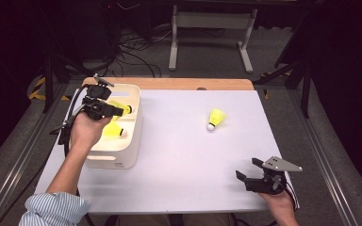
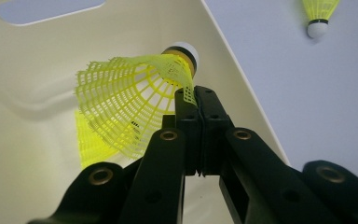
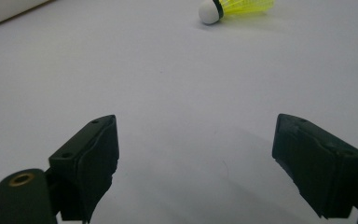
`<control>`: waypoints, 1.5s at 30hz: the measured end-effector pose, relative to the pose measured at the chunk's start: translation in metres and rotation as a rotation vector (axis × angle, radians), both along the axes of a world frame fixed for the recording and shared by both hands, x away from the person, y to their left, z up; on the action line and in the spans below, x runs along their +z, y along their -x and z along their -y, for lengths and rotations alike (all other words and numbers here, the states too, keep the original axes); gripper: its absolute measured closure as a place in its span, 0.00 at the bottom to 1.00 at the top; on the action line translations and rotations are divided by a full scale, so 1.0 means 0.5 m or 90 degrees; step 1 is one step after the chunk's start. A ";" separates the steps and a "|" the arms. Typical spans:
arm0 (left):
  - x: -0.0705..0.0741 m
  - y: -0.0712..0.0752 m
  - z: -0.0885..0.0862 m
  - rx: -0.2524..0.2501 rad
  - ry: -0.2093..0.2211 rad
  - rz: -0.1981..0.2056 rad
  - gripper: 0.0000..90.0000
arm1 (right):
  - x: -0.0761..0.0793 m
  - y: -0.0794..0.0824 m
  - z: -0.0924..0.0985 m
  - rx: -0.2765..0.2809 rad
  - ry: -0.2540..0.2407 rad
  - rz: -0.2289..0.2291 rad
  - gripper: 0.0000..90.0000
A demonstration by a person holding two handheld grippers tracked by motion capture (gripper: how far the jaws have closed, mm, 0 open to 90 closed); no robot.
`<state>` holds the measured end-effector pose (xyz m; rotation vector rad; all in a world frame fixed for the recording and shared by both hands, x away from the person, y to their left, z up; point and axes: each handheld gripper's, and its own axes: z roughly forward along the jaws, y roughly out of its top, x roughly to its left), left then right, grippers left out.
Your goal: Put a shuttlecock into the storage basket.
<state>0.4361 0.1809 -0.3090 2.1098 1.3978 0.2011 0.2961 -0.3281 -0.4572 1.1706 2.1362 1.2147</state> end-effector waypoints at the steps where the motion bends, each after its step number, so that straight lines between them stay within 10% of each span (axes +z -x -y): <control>1: -0.002 -0.001 0.001 0.001 -0.009 0.003 0.99 | 0.000 0.000 0.000 0.000 0.000 0.000 0.17; 45: -0.066 -0.044 0.005 0.025 -0.003 -0.048 0.99 | 0.000 0.000 -0.001 0.004 0.003 0.001 0.17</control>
